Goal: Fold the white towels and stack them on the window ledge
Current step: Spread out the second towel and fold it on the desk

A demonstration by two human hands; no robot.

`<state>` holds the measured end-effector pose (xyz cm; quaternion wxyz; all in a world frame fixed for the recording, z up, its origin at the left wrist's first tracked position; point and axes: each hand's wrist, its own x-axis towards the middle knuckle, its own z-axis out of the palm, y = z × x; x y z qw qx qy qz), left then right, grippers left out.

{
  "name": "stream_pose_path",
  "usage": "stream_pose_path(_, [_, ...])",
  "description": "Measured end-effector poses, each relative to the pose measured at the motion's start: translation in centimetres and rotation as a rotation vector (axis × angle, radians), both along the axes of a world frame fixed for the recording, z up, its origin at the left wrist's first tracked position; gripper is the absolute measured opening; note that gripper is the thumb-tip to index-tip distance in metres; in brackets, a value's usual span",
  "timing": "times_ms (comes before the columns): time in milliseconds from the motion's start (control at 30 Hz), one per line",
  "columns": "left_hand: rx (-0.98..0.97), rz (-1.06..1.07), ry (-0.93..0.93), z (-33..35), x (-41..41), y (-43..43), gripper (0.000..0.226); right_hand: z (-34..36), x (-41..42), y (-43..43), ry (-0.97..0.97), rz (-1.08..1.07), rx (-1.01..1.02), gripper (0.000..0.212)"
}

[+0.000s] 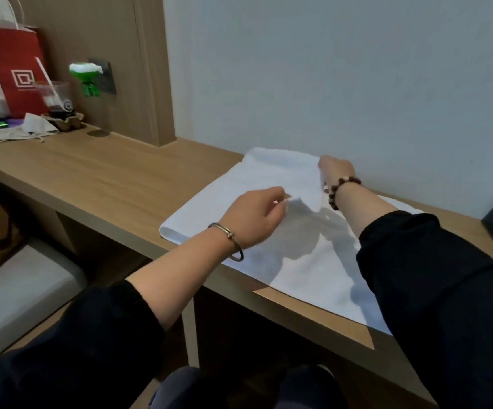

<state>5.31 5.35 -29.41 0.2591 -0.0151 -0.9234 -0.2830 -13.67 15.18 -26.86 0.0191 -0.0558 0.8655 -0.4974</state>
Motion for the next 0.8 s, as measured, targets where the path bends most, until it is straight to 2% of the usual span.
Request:
stream_pose_path(33, [0.137, -0.107, -0.118, 0.8, 0.1, 0.6, 0.023, 0.6, -0.2, 1.2, 0.054, -0.042, 0.051, 0.018])
stream_pose_path(100, [0.282, -0.311, -0.450, 1.8, 0.4, 2.3, 0.027, 0.6, -0.7, 3.6, 0.190, 0.041, 0.426, 0.019])
stream_pose_path(133, [0.231, -0.349, -0.577, 1.7, 0.4, 3.2, 0.028, 0.2, -0.7, 4.7, 0.203, 0.074, 0.620, 0.019])
stream_pose_path(167, [0.125, -0.327, -0.629, 1.2, 0.1, 4.0, 0.028, -0.6, -0.9, 5.8, 0.190, 0.099, 0.790, 0.020])
stream_pose_path(233, [-0.134, -0.147, -0.582, -0.3, -0.3, 5.6, 0.030, -2.7, -1.4, 7.5, 0.217, 0.154, 0.998, 0.041])
stream_pose_path(300, [-0.316, 0.013, -0.546, -2.0, -0.6, 7.1, 0.039, -4.1, -1.1, 8.3, 0.268, 0.249, 0.956, 0.063])
stream_pose_path(333, [-0.362, 0.034, -0.576, -2.7, -0.7, 7.6, 0.044, -4.5, -0.9, 8.5, 0.282, 0.334, 0.949, 0.060])
stream_pose_path(400, [-0.450, 0.059, -0.660, -3.6, -0.9, 8.1, 0.050, -5.2, -1.0, 8.7, 0.230, 0.438, 0.997, 0.037])
stream_pose_path(467, [-0.562, 0.096, -0.695, -3.6, -1.1, 7.7, 0.049, -5.3, -0.5, 9.0, 0.221, 0.469, 1.014, 0.035])
stream_pose_path(533, [-0.649, 0.131, -0.697, -3.0, -1.4, 6.7, 0.050, -5.1, 0.2, 8.9, 0.292, 0.452, 1.041, 0.035])
stream_pose_path(700, [-0.656, 0.275, -0.730, -1.6, -2.1, 2.9, 0.053, -4.1, 3.1, 7.5, 0.376, 0.387, 1.080, 0.034])
stream_pose_path(800, [-0.664, 0.398, -0.793, -1.2, -3.0, 0.0, 0.057, -4.2, 4.9, 5.8, 0.469, 0.402, 1.019, 0.027])
